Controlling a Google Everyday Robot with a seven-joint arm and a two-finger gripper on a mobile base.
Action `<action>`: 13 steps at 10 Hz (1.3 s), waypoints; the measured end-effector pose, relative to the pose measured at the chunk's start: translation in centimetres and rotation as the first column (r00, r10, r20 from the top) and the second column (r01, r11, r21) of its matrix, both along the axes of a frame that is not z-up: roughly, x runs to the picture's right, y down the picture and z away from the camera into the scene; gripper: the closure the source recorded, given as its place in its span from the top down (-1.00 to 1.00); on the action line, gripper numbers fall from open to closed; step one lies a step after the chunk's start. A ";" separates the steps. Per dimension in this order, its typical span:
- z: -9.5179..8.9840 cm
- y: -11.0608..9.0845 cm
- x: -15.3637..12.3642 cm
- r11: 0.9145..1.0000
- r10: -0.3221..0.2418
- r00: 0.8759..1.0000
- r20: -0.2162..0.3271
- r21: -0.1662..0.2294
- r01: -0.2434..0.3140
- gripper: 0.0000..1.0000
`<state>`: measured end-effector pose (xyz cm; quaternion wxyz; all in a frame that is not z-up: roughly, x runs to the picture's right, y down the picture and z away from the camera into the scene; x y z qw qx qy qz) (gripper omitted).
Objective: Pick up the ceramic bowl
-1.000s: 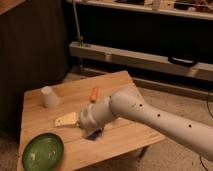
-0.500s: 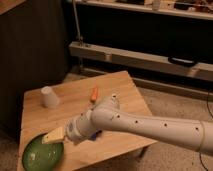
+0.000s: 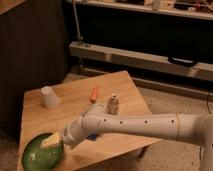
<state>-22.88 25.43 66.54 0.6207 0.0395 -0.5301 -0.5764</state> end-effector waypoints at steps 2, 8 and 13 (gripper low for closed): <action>1.3 0.6 -0.6 1.000 -0.010 1.000 -0.007 -0.008 0.010 0.60; 3.0 2.0 -2.2 0.999 -0.032 0.999 -0.036 -0.016 0.032 0.56; 4.1 3.2 -2.1 0.997 -0.060 0.996 -0.068 -0.047 0.057 -0.38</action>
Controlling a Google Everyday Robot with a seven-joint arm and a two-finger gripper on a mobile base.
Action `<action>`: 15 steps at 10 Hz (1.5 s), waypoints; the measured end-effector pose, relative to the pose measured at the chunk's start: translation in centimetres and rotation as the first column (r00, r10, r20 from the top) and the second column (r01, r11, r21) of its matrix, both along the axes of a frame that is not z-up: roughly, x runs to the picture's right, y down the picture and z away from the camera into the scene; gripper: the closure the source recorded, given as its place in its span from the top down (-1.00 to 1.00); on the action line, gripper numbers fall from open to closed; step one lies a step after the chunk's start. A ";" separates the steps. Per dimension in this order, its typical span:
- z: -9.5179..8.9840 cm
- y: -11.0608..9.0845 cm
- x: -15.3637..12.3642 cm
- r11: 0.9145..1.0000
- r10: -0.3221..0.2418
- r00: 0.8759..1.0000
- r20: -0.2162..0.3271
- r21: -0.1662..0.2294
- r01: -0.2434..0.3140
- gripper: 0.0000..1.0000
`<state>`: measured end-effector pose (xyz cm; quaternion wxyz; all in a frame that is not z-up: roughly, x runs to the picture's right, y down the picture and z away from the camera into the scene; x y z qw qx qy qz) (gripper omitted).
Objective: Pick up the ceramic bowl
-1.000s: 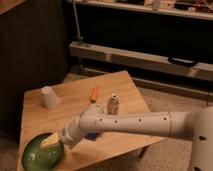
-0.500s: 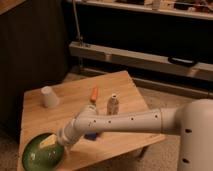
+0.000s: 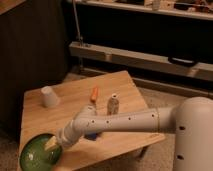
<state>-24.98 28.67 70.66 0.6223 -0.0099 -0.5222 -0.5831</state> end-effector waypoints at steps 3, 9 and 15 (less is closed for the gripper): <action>0.3 0.7 0.2 1.000 -0.024 1.000 -0.017 -0.009 0.024 -0.41; 0.0 0.1 0.5 0.999 -0.037 0.999 -0.025 -0.007 0.037 0.25; -0.8 0.0 -0.9 0.999 -0.039 0.999 -0.003 -0.008 0.039 0.56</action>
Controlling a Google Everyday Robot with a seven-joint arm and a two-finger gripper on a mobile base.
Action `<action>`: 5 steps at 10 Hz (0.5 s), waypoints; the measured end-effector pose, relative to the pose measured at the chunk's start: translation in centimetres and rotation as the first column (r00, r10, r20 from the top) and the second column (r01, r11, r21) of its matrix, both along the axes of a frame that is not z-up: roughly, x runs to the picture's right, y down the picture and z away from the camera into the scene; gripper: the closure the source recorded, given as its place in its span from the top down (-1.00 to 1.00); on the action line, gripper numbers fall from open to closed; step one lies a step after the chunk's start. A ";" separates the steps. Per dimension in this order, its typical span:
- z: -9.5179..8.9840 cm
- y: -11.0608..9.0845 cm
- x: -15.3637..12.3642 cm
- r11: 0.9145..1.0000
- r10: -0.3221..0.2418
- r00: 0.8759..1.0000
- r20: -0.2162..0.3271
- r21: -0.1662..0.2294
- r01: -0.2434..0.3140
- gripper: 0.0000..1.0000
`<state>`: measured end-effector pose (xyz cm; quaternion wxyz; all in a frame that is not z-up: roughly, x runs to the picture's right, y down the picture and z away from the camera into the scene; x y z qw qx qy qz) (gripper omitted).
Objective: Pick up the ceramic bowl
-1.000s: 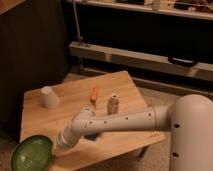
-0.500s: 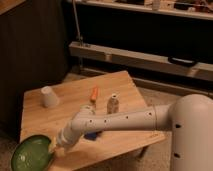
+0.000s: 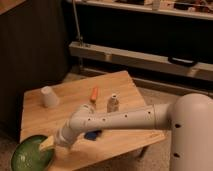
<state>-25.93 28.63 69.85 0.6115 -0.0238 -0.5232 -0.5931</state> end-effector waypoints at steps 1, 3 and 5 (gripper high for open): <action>0.0 0.1 -0.1 1.000 0.002 1.000 0.001 -0.003 -0.002 0.47; 0.1 0.1 -0.5 1.000 0.004 1.000 0.005 -0.009 -0.004 0.05; 0.3 0.3 -0.7 1.000 0.001 1.000 0.005 -0.013 -0.001 -0.02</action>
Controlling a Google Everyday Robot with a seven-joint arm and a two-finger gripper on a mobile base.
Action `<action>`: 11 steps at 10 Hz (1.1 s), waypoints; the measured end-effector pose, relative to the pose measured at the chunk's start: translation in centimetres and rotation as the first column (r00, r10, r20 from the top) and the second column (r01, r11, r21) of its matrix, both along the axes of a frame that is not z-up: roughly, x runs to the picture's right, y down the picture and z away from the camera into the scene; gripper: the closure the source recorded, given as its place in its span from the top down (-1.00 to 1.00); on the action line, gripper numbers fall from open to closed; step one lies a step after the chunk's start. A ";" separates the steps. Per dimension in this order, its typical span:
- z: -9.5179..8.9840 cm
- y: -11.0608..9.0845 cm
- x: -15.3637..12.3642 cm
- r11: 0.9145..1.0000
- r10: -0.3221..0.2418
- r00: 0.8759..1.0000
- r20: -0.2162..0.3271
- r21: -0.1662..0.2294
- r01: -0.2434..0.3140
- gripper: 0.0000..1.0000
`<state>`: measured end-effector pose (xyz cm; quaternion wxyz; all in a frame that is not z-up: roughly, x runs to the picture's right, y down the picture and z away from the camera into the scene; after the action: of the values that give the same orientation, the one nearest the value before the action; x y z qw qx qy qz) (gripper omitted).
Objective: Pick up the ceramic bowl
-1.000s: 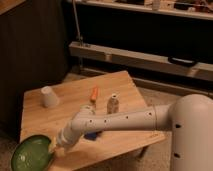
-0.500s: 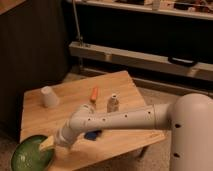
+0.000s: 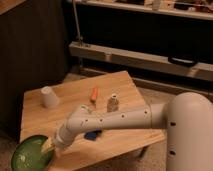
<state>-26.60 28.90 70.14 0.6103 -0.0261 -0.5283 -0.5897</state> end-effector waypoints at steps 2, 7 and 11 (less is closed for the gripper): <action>0.5 0.6 -0.1 1.000 -0.025 1.000 -0.010 -0.003 0.025 -0.02; 1.6 2.0 -0.5 0.998 -0.055 0.998 -0.031 -0.023 0.054 -0.02; 2.0 2.4 -1.3 0.998 -0.056 0.998 -0.031 -0.034 0.055 -0.02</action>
<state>-27.87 31.25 72.12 0.6017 -0.0605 -0.5272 -0.5970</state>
